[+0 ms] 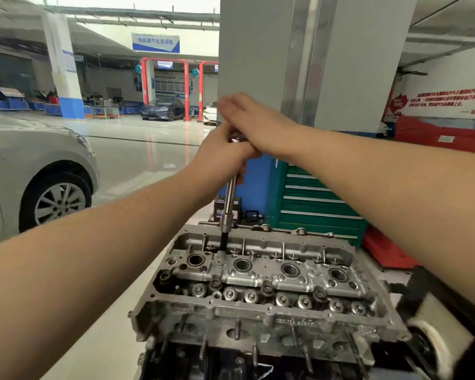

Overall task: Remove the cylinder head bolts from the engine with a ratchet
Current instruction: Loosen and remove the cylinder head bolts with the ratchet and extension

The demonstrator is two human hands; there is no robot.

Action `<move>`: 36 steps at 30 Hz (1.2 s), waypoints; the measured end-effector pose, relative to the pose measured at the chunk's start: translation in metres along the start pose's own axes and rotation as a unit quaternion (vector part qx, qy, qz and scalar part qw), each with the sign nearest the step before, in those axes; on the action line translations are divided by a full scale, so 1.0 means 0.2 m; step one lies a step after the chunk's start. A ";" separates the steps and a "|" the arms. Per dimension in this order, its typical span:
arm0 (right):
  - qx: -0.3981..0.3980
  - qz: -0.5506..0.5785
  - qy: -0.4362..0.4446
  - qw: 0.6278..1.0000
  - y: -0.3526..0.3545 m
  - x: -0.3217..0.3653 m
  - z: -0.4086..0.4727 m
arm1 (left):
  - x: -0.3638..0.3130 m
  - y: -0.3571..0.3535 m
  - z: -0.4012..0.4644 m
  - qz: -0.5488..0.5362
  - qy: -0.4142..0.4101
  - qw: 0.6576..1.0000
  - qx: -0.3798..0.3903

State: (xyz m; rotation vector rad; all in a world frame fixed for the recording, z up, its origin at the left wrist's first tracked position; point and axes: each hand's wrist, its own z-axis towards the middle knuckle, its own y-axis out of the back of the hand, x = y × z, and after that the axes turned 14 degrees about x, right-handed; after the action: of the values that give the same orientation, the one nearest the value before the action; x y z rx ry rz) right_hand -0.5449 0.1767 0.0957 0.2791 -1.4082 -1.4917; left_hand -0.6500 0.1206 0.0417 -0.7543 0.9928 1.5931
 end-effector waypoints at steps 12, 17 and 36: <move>-0.079 -0.345 -0.108 0.929 0.03 -0.19 0.00 | -0.07 -0.02 -0.02 0.246 0.014 0.967 -0.063; -0.029 -0.064 -0.021 0.997 0.00 -0.13 0.00 | 0.08 -0.08 -0.11 -0.001 -0.051 0.993 -0.109; 0.053 -0.175 0.124 0.975 -0.15 0.08 0.02 | 0.39 -0.10 -0.17 -0.159 0.069 0.983 -0.053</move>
State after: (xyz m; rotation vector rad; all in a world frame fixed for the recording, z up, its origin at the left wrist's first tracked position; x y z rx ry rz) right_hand -0.5692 0.1613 0.0791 0.7879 -1.2817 -1.5988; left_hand -0.6505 0.1273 -0.0442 -1.0529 0.8411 1.3369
